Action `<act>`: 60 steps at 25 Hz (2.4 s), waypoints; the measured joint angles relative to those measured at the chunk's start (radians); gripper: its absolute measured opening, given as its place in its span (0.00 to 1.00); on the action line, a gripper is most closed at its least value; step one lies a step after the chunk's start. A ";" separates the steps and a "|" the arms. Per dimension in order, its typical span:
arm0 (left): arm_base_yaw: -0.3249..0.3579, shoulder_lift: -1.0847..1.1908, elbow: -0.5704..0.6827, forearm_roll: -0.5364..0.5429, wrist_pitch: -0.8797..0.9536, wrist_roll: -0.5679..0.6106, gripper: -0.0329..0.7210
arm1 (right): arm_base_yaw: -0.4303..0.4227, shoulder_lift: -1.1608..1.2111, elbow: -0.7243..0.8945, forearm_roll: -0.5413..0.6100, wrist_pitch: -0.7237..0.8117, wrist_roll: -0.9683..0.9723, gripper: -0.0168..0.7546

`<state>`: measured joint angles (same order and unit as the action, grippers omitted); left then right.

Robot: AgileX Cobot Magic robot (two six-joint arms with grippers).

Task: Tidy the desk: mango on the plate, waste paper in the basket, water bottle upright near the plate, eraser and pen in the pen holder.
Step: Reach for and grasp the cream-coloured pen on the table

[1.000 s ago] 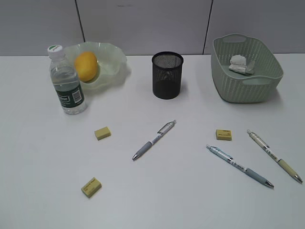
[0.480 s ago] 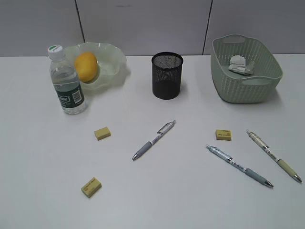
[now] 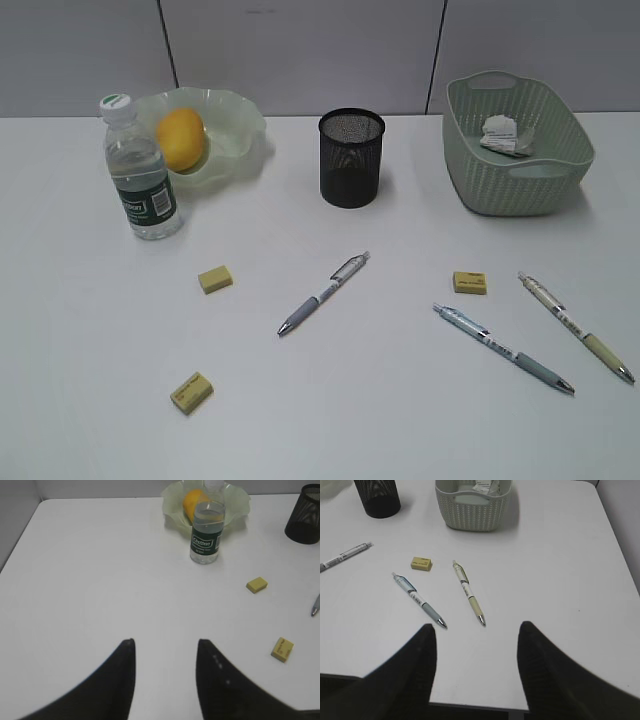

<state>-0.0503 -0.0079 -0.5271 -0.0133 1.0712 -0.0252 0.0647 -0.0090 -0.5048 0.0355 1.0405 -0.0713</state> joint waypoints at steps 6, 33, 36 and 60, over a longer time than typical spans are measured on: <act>0.000 0.000 0.000 0.000 0.000 0.000 0.45 | 0.000 0.000 0.000 0.000 0.000 0.000 0.57; 0.000 0.000 0.000 -0.001 -0.002 0.000 0.84 | 0.000 0.000 0.000 -0.001 0.000 -0.001 0.57; 0.000 0.000 0.000 -0.001 -0.002 0.000 0.77 | 0.000 0.000 0.000 -0.002 0.000 -0.001 0.57; -0.001 0.000 0.000 -0.001 -0.003 0.000 0.57 | 0.000 1.164 -0.494 -0.023 -0.022 -0.003 0.57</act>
<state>-0.0511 -0.0079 -0.5271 -0.0142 1.0683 -0.0252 0.0647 1.1549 -0.9988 0.0122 1.0183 -0.0746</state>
